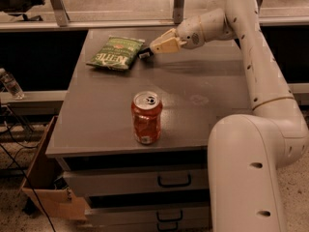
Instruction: Move rxbar blueberry near green jalapeno chip bag
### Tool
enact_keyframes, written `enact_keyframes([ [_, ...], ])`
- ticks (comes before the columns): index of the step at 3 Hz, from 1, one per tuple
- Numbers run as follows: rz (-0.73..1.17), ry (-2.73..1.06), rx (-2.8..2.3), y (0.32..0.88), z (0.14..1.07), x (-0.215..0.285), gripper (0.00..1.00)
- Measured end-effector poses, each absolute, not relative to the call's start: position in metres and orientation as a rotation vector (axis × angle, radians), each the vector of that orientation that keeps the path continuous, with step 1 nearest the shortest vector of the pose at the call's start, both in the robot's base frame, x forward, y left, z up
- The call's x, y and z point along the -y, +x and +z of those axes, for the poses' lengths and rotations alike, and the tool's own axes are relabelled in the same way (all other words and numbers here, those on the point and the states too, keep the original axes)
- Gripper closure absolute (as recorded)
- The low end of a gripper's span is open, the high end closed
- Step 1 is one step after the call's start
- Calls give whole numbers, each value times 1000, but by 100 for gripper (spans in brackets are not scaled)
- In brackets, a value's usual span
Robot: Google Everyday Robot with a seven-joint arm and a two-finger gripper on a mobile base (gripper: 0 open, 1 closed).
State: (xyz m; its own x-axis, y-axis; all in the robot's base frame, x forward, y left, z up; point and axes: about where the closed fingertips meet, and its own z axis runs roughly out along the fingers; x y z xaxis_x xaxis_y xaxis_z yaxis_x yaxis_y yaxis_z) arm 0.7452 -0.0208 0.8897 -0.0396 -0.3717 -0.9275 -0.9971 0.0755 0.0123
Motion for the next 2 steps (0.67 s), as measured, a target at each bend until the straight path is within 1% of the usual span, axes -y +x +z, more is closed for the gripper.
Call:
enact_keyframes([
  [2, 934, -1435, -1576, 747, 891, 24, 16],
])
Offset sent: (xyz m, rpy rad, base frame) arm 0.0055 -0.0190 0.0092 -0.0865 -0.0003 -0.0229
